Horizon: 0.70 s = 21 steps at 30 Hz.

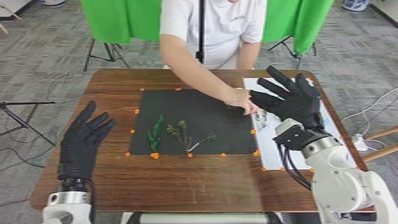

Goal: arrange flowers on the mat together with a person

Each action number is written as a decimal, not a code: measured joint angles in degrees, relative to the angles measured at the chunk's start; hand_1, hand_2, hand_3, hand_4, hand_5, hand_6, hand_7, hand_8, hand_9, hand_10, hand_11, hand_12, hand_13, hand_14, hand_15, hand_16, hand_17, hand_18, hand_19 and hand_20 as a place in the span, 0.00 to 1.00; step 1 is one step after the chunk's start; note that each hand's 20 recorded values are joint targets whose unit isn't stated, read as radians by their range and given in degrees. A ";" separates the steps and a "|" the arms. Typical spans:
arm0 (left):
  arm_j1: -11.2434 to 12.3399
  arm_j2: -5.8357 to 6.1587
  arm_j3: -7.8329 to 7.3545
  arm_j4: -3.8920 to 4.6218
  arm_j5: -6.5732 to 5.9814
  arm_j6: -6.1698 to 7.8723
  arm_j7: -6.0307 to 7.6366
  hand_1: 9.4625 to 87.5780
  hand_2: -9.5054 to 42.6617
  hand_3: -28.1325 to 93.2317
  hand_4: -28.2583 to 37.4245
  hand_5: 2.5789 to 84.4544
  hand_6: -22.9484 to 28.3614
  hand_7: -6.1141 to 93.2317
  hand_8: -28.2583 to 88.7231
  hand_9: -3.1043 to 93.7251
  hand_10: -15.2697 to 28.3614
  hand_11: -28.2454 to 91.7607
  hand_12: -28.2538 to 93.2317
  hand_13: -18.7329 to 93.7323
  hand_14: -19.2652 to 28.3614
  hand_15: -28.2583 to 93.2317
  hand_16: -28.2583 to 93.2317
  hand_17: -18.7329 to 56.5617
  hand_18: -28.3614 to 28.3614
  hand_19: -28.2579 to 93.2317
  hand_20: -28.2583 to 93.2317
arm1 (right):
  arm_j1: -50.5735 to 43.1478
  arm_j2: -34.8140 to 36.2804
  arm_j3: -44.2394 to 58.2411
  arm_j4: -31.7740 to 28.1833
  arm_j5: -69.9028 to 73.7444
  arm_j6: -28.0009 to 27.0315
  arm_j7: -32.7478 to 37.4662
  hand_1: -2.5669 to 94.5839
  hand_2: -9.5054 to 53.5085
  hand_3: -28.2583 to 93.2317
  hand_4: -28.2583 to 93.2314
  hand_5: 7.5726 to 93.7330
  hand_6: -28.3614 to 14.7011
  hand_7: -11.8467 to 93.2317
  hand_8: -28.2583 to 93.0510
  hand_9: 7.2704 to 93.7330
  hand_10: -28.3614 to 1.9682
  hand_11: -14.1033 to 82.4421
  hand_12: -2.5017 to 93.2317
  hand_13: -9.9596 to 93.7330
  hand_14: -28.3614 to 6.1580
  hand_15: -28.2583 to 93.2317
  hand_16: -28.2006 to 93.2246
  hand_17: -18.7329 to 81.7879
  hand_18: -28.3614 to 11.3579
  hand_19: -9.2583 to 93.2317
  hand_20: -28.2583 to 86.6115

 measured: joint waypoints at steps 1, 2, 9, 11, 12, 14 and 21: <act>-0.05 0.00 0.03 0.01 -0.03 0.00 0.01 0.14 0.39 0.83 0.00 0.33 0.55 0.17 0.16 0.34 0.76 0.40 0.33 0.38 0.88 0.51 0.20 0.14 0.83 0.59 0.33 | 0.00 -0.01 0.00 0.00 -0.04 -0.02 0.00 0.17 0.21 0.88 0.00 0.38 0.65 0.24 0.12 0.42 0.43 0.22 0.15 0.45 0.23 0.35 0.42 0.23 0.20 0.44 0.38; -0.11 0.00 0.07 0.01 -0.08 0.01 0.04 0.14 0.39 0.83 0.00 0.33 0.55 0.17 0.16 0.34 0.76 0.40 0.33 0.38 0.88 0.51 0.20 0.14 0.83 0.59 0.33 | 0.00 -0.01 0.00 0.00 -0.09 -0.04 0.00 0.17 0.21 0.88 0.00 0.38 0.65 0.24 0.12 0.42 0.43 0.22 0.15 0.45 0.23 0.35 0.41 0.23 0.20 0.44 0.38; -0.27 0.15 0.24 0.02 -0.48 0.08 0.20 0.14 0.39 0.83 0.00 0.33 0.55 0.17 0.16 0.34 0.76 0.40 0.33 0.38 0.88 0.51 0.20 0.14 0.83 0.59 0.33 | 0.04 -0.01 -0.09 0.00 -0.36 -0.06 0.04 0.17 0.21 0.88 0.00 0.38 0.65 0.24 0.12 0.42 0.43 0.22 0.14 0.45 0.23 0.35 0.41 0.23 0.20 0.44 0.38; -0.27 0.18 0.24 0.02 -0.50 0.09 0.20 0.14 0.39 0.83 0.00 0.33 0.55 0.17 0.16 0.34 0.77 0.40 0.33 0.38 0.88 0.51 0.20 0.14 0.83 0.59 0.33 | 0.07 -0.01 -0.11 0.00 -0.45 -0.06 0.11 0.17 0.21 0.88 0.00 0.38 0.65 0.24 0.12 0.42 0.43 0.22 0.14 0.46 0.23 0.35 0.41 0.23 0.20 0.44 0.38; -0.27 0.18 0.24 0.02 -0.50 0.09 0.20 0.14 0.39 0.83 0.00 0.33 0.55 0.17 0.16 0.34 0.77 0.40 0.33 0.38 0.88 0.51 0.20 0.14 0.83 0.59 0.33 | 0.08 -0.01 -0.13 0.00 -0.47 -0.06 0.15 0.17 0.21 0.88 0.00 0.38 0.65 0.24 0.12 0.42 0.43 0.22 0.15 0.46 0.23 0.35 0.41 0.23 0.20 0.44 0.38; -0.27 0.18 0.24 0.01 -0.50 0.09 0.18 0.14 0.39 0.83 0.00 0.33 0.55 0.17 0.16 0.34 0.77 0.40 0.33 0.38 0.88 0.51 0.20 0.14 0.83 0.59 0.33 | 0.11 0.00 -0.18 0.00 -0.51 -0.04 0.25 0.17 0.21 0.88 0.00 0.38 0.65 0.24 0.12 0.42 0.43 0.22 0.15 0.46 0.23 0.35 0.41 0.23 0.20 0.44 0.38; -0.18 -0.08 0.02 -0.05 -0.43 0.10 -0.16 0.14 0.39 0.83 0.00 0.33 0.56 0.17 0.16 0.34 0.76 0.40 0.33 0.38 0.88 0.51 0.20 0.14 0.83 0.59 0.33 | 0.32 0.01 -0.40 0.00 -0.78 0.00 0.99 0.17 0.21 0.88 0.00 0.39 0.65 0.24 0.12 0.42 0.43 0.22 0.15 0.46 0.23 0.36 0.41 0.23 0.20 0.44 0.39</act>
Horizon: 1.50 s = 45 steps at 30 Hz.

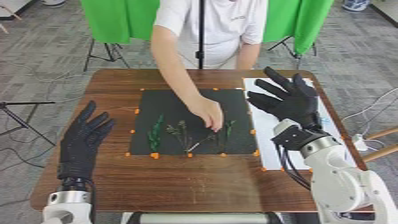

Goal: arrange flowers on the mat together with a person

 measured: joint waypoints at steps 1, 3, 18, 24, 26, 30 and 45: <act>0.02 -0.03 0.00 -0.02 0.00 0.02 -0.03 0.14 0.39 0.83 0.00 0.33 0.56 0.17 0.16 0.34 0.77 0.40 0.33 0.38 0.88 0.51 0.20 0.14 0.83 0.59 0.33 | 0.00 0.00 0.00 0.00 -0.03 0.00 0.11 0.17 0.21 0.88 0.00 0.39 0.65 0.24 0.12 0.42 0.43 0.22 0.15 0.46 0.23 0.36 0.41 0.23 0.20 0.44 0.39; 0.09 -0.07 -0.01 -0.04 0.00 0.04 -0.10 0.14 0.39 0.83 0.00 0.33 0.56 0.17 0.16 0.34 0.76 0.40 0.33 0.38 0.88 0.51 0.20 0.14 0.83 0.59 0.33 | 0.01 0.00 -0.02 0.00 -0.06 0.07 0.31 0.17 0.21 0.88 0.00 0.39 0.65 0.24 0.12 0.43 0.43 0.22 0.15 0.46 0.23 0.36 0.41 0.23 0.20 0.44 0.39; 0.51 -0.99 -0.55 -0.10 0.38 0.02 -1.17 0.15 0.39 0.83 0.00 0.33 0.56 0.18 0.16 0.34 0.76 0.40 0.33 0.38 0.88 0.52 0.20 0.14 0.83 0.59 0.33 | 0.09 0.01 -0.33 -0.11 -0.72 0.65 1.03 0.19 0.20 0.88 0.00 0.39 0.64 0.24 0.12 0.43 0.42 0.23 0.15 0.47 0.24 0.38 0.41 0.24 0.21 0.47 0.40; 0.56 -1.36 -0.84 -0.12 0.71 0.00 -1.63 0.15 0.39 0.83 0.00 0.33 0.56 0.18 0.16 0.34 0.77 0.40 0.33 0.38 0.88 0.52 0.20 0.14 0.83 0.59 0.33 | 0.32 1.19 -2.70 -1.33 -8.87 6.44 1.05 0.24 0.17 0.90 0.00 0.38 0.64 0.26 0.12 0.47 0.38 0.32 0.15 0.54 0.30 0.55 0.34 0.29 0.17 0.64 0.41; 0.56 -1.40 -0.84 -0.14 0.77 0.00 -1.70 0.15 0.39 0.83 0.00 0.33 0.56 0.18 0.16 0.34 0.77 0.40 0.33 0.38 0.88 0.52 0.20 0.14 0.83 0.59 0.33 | 0.67 2.25 -4.78 -1.80 -15.64 10.97 1.07 0.26 0.15 0.90 0.00 0.39 0.63 0.28 0.11 0.48 0.37 0.34 0.15 0.56 0.31 0.59 0.33 0.30 0.15 0.68 0.42; 0.57 -1.41 -0.85 -0.17 0.82 0.00 -1.75 0.15 0.39 0.83 0.00 0.33 0.56 0.18 0.16 0.34 0.77 0.40 0.33 0.38 0.88 0.52 0.20 0.14 0.83 0.59 0.33 | 1.87 4.61 -8.43 -2.92 -28.89 18.85 5.30 0.30 0.14 0.88 0.00 0.42 0.61 0.30 0.10 0.52 0.37 0.37 0.14 0.62 0.36 0.64 0.31 0.35 0.15 0.76 0.41; 0.47 -1.37 -0.64 -0.20 0.06 -0.07 -1.39 0.16 0.39 0.83 0.00 0.34 0.57 0.18 0.16 0.35 0.77 0.40 0.33 0.38 0.88 0.52 0.20 0.14 0.83 0.59 0.33 | 11.86 9.86 -19.24 1.95 -68.42 7.53 39.57 0.35 0.04 0.87 0.01 0.43 0.62 0.27 0.12 0.56 0.31 0.37 0.14 0.67 0.38 0.68 0.29 0.41 0.11 0.90 0.26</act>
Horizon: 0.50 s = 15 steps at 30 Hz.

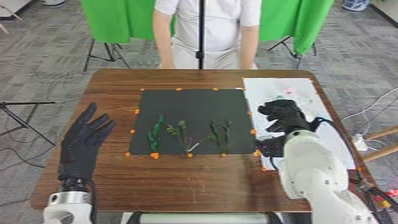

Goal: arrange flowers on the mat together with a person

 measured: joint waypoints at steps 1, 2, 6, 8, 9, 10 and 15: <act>-0.01 0.00 0.02 0.00 -0.14 0.00 0.07 0.16 0.39 0.83 0.00 0.34 0.57 0.18 0.16 0.35 0.77 0.40 0.32 0.38 0.88 0.52 0.20 0.14 0.83 0.59 0.33 | 0.70 0.07 -0.15 0.78 -2.28 -1.90 0.52 0.35 0.04 0.87 0.01 0.43 0.62 0.27 0.12 0.57 0.31 0.37 0.14 0.68 0.39 0.68 0.28 0.41 0.11 0.91 0.24; -0.01 0.00 0.04 0.00 -0.25 0.00 0.13 0.16 0.39 0.83 0.00 0.34 0.57 0.18 0.16 0.35 0.77 0.40 0.32 0.38 0.88 0.52 0.20 0.14 0.83 0.59 0.33 | 1.28 0.14 -0.29 1.53 -4.79 -3.19 0.79 0.35 0.03 0.87 0.01 0.43 0.62 0.26 0.12 0.57 0.30 0.37 0.14 0.68 0.39 0.69 0.29 0.42 0.11 0.91 0.24; -0.02 0.03 0.08 0.00 -0.44 -0.05 0.25 0.16 0.38 0.83 0.00 0.34 0.57 0.18 0.16 0.35 0.77 0.41 0.33 0.38 0.88 0.52 0.20 0.14 0.83 0.59 0.33 | 2.89 0.47 -1.40 4.26 -16.15 -4.78 1.88 0.36 0.02 0.86 0.01 0.42 0.62 0.26 0.12 0.59 0.29 0.37 0.14 0.70 0.38 0.69 0.29 0.43 0.10 0.93 0.23; -0.06 0.03 0.12 0.00 -0.45 -0.06 0.29 0.16 0.39 0.83 0.00 0.34 0.57 0.18 0.16 0.35 0.77 0.41 0.32 0.38 0.88 0.52 0.20 0.14 0.83 0.59 0.33 | 3.49 0.57 -2.01 5.44 -22.22 -6.76 2.95 0.37 0.01 0.86 0.01 0.42 0.63 0.25 0.12 0.60 0.28 0.37 0.14 0.70 0.39 0.69 0.29 0.44 0.10 0.93 0.22; -0.08 0.04 0.16 0.00 -0.48 -0.06 0.36 0.16 0.38 0.83 0.00 0.34 0.57 0.18 0.16 0.35 0.77 0.41 0.32 0.39 0.88 0.52 0.20 0.14 0.83 0.59 0.33 | 3.75 0.59 -2.26 5.95 -25.10 -8.35 3.44 0.37 0.01 0.86 0.01 0.42 0.63 0.25 0.12 0.60 0.28 0.37 0.15 0.71 0.39 0.68 0.29 0.44 0.09 0.93 0.22; -0.08 0.05 0.16 0.00 -0.53 -0.06 0.44 0.16 0.38 0.83 0.00 0.34 0.57 0.18 0.16 0.35 0.77 0.41 0.32 0.39 0.88 0.52 0.20 0.14 0.83 0.59 0.33 | 4.01 0.60 -2.49 6.40 -27.79 -10.20 3.81 0.37 0.01 0.86 0.01 0.42 0.63 0.25 0.12 0.61 0.28 0.37 0.15 0.71 0.39 0.68 0.29 0.44 0.09 0.93 0.22; -0.17 0.11 0.17 0.01 -0.61 -0.06 0.59 0.16 0.38 0.84 0.00 0.34 0.57 0.18 0.16 0.35 0.77 0.41 0.32 0.39 0.88 0.52 0.20 0.14 0.83 0.59 0.33 | 5.60 0.60 -3.25 8.68 -33.30 -17.29 4.46 0.38 0.00 0.86 0.01 0.43 0.65 0.25 0.12 0.62 0.29 0.37 0.15 0.71 0.39 0.68 0.29 0.44 0.09 0.94 0.19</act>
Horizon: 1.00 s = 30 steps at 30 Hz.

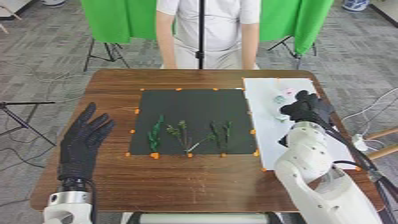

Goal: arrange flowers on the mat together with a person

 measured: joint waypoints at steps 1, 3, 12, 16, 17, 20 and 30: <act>-0.04 0.03 0.04 0.01 -0.03 0.00 0.04 0.16 0.38 0.84 0.00 0.34 0.57 0.18 0.16 0.35 0.77 0.41 0.32 0.38 0.88 0.52 0.20 0.14 0.83 0.59 0.33 | 0.36 0.00 -0.17 0.49 0.31 -0.37 0.00 0.38 0.00 0.86 0.01 0.43 0.65 0.25 0.12 0.62 0.30 0.37 0.15 0.71 0.39 0.68 0.29 0.44 0.09 0.94 0.19; -0.16 0.16 0.19 0.02 -0.08 0.00 0.10 0.16 0.38 0.84 0.00 0.34 0.57 0.18 0.16 0.35 0.77 0.41 0.32 0.39 0.88 0.52 0.20 0.14 0.83 0.59 0.33 | 0.99 0.04 -0.68 1.47 0.95 -0.56 -0.07 0.38 0.00 0.86 0.01 0.44 0.66 0.25 0.12 0.62 0.30 0.37 0.15 0.72 0.40 0.68 0.29 0.44 0.09 0.94 0.19; -0.68 0.40 0.47 0.07 -0.12 -0.06 0.15 0.16 0.38 0.84 0.00 0.34 0.57 0.18 0.16 0.35 0.77 0.41 0.32 0.38 0.88 0.52 0.20 0.14 0.83 0.59 0.33 | 2.38 0.02 -2.77 3.52 2.00 -5.24 -0.21 0.39 0.00 0.85 0.01 0.45 0.68 0.25 0.12 0.64 0.30 0.37 0.15 0.72 0.41 0.67 0.30 0.44 0.09 0.95 0.17; -0.86 0.58 0.69 0.08 -0.40 -0.11 0.30 0.17 0.38 0.84 0.00 0.34 0.57 0.18 0.16 0.35 0.77 0.41 0.32 0.39 0.88 0.52 0.20 0.14 0.83 0.59 0.33 | 3.58 0.00 -4.38 5.55 2.15 -9.31 -0.09 0.39 0.00 0.85 0.01 0.44 0.69 0.25 0.12 0.64 0.30 0.38 0.15 0.73 0.41 0.67 0.30 0.44 0.09 0.95 0.17; -0.90 0.64 0.79 0.09 -0.48 -0.12 0.39 0.17 0.38 0.84 0.00 0.34 0.57 0.18 0.16 0.35 0.77 0.41 0.32 0.39 0.88 0.52 0.20 0.14 0.83 0.59 0.33 | 3.98 -0.03 -4.89 6.31 2.14 -9.87 -0.04 0.39 0.00 0.85 0.01 0.44 0.69 0.25 0.12 0.64 0.30 0.38 0.15 0.73 0.41 0.67 0.30 0.44 0.09 0.95 0.17; -1.04 0.73 0.96 0.12 -0.62 -0.17 0.48 0.17 0.38 0.84 0.00 0.34 0.57 0.18 0.16 0.35 0.78 0.41 0.32 0.39 0.88 0.52 0.20 0.14 0.83 0.59 0.33 | 5.25 -0.11 -6.53 8.58 1.91 -10.63 -0.01 0.39 0.00 0.85 0.01 0.43 0.69 0.24 0.12 0.65 0.31 0.38 0.15 0.73 0.42 0.67 0.30 0.44 0.09 0.95 0.17; -1.16 0.66 0.98 0.14 -0.49 -0.58 0.32 0.17 0.38 0.84 0.00 0.34 0.57 0.18 0.16 0.35 0.77 0.41 0.32 0.39 0.88 0.52 0.20 0.14 0.83 0.59 0.33 | 7.41 -0.12 -9.83 11.05 -2.53 -10.01 -1.80 0.61 0.00 0.75 0.00 0.85 0.70 0.23 0.21 0.97 0.59 0.36 0.25 0.89 0.60 0.60 0.36 0.52 0.18 0.99 0.17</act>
